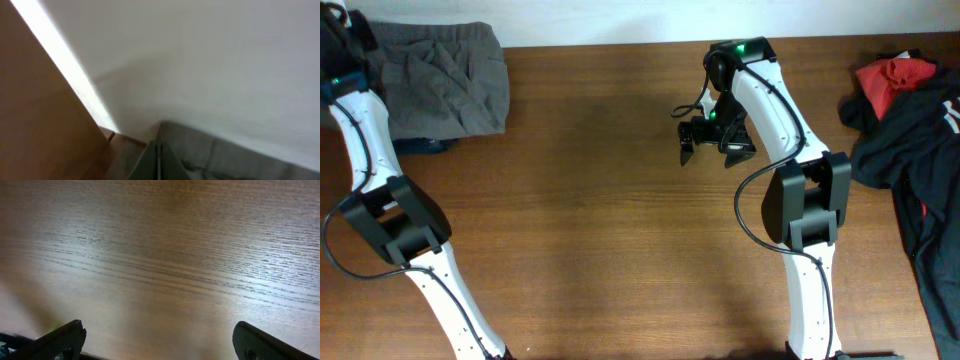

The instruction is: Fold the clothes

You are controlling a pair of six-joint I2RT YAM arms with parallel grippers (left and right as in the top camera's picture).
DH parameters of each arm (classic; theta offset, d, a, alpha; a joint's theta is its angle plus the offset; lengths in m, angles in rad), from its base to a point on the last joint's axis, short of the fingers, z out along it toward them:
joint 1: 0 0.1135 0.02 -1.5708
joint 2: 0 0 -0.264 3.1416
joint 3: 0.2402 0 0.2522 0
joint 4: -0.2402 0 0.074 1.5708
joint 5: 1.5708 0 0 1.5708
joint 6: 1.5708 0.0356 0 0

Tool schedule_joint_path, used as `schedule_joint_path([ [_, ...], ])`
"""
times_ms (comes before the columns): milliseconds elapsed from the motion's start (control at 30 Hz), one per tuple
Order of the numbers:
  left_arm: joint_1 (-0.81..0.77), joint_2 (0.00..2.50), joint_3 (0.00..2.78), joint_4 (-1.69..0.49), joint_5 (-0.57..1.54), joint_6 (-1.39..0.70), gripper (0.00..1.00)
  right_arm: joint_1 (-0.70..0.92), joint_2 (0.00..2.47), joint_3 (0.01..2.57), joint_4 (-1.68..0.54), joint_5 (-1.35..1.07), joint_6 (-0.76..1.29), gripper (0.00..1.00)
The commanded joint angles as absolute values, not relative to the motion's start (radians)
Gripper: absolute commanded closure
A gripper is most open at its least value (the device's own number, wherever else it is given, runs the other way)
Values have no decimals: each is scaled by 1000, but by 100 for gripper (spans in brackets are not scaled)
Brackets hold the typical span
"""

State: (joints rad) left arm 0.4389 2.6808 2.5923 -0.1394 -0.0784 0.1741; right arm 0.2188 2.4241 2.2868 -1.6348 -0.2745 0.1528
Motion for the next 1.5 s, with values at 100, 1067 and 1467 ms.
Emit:
schedule_joint_path([
  [100, 488, 2904, 2592, -57, -76, 169, 91, 224, 2434, 2287, -1657, -277, 146, 1],
  [1067, 375, 2748, 2658, -178, 90, 57, 68, 224, 2434, 2287, -1681, -250, 160, 1],
  [1467, 306, 2961, 2651, -229, 90, 56, 63, 223, 2434, 2287, -1681, -249, 146, 1],
])
